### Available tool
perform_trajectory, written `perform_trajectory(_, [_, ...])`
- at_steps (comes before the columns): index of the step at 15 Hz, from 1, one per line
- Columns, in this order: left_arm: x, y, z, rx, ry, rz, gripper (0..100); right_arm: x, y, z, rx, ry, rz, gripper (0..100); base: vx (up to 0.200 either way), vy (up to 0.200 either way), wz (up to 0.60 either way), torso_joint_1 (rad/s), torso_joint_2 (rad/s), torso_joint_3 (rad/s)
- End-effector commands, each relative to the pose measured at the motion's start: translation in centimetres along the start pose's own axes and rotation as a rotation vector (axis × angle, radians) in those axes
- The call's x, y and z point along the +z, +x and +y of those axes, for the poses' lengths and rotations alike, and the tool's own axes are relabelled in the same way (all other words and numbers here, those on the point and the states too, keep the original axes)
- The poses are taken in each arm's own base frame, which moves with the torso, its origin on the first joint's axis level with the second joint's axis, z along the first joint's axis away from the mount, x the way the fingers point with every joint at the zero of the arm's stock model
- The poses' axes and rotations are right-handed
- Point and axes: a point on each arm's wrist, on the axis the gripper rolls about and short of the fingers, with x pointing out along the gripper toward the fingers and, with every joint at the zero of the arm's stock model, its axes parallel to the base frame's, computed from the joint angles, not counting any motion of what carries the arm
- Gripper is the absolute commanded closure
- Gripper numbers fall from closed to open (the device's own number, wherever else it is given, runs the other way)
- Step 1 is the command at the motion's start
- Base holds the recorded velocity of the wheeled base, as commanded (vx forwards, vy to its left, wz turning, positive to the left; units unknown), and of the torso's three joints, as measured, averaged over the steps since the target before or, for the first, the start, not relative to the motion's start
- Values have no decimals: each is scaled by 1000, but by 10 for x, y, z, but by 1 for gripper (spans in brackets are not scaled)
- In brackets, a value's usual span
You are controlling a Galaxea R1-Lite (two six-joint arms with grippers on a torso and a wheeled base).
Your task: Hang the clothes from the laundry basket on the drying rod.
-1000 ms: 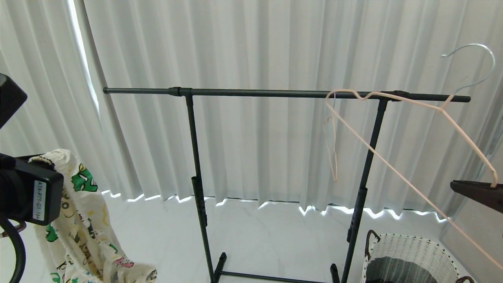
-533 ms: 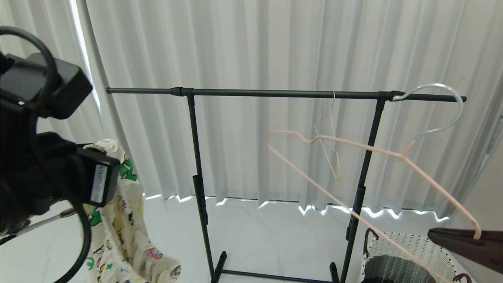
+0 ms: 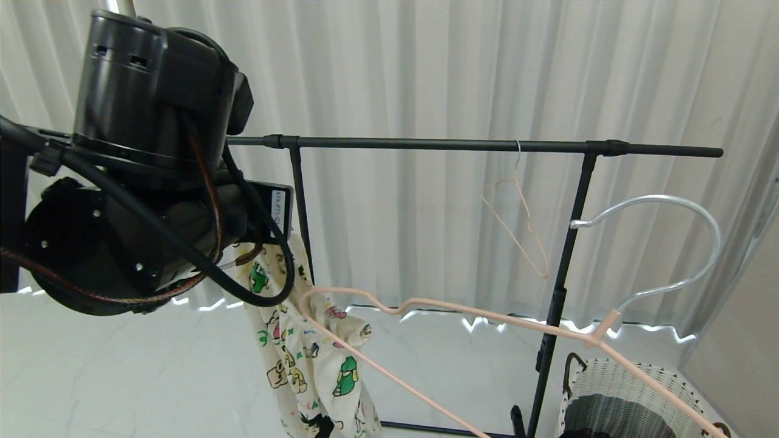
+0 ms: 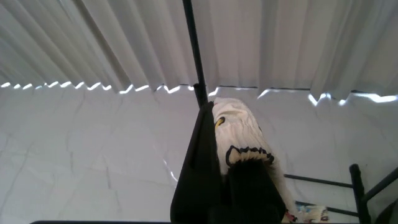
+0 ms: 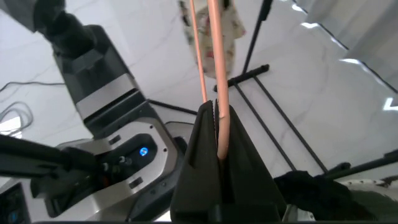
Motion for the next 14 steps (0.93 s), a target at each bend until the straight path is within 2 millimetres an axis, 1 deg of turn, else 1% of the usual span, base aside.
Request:
perform_trajectory(1, [-2,2,-8,-12,16,8,100,0,3,1,4,1,10,100,0,0,0,0,0,0])
perform_trajectory(3, [-2,3,-9,-12,18,11,100,3,5,2,11,13,-14,100,0,0,0,0,0,0])
perform_trajectory(5, [-3,2,-11,-23,23,9,100,7,13,3,10,23,-22,100,0,0,0,0,0,0])
perform_trajectory(10, [-2,-1,-13,-33,22,4,100,19,43,-1,-26,60,-45,100,0,0,0,0,0,0])
perform_trajectory(14, [-2,-1,-13,-34,22,2,100,25,63,-11,-77,85,-55,100,0,0,0,0,0,0])
